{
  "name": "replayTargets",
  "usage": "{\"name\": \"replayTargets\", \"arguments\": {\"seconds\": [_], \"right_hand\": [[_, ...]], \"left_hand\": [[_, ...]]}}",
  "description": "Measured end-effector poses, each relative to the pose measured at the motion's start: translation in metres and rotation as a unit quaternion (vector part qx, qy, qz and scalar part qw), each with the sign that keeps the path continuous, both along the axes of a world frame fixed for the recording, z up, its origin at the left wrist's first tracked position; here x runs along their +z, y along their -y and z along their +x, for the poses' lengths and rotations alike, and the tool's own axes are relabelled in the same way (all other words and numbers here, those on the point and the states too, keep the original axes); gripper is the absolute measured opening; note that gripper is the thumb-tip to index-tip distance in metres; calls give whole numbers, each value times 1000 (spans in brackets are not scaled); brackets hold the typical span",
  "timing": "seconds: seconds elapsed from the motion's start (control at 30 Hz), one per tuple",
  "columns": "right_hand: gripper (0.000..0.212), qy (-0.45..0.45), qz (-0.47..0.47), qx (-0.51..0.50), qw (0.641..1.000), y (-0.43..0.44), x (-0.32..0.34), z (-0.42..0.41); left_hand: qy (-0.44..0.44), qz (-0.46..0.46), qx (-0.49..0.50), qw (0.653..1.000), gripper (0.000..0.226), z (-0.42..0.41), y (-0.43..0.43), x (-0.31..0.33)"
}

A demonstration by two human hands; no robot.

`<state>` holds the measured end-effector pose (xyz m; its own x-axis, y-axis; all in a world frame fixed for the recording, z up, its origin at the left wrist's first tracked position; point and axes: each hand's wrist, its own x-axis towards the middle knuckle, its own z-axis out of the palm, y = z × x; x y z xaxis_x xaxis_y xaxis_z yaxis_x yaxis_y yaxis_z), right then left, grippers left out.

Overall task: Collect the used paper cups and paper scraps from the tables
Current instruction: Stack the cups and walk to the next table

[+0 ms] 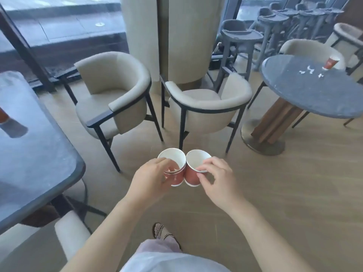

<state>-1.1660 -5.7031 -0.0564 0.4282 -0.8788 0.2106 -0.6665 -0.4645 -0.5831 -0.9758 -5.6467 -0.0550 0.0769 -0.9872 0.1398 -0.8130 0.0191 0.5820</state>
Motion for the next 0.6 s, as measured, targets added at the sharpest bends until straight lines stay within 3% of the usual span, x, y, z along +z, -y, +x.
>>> {"name": "replayTargets", "arguments": {"seconds": [0.27,0.6], "right_hand": [[10,18,-13,62,998,107,19,94],[13,7,11,258,966,194,5,243]], "left_hand": [[21,8,78,997,17,86,87,20],[-14,27,253,967,22,198,113,3]]}}
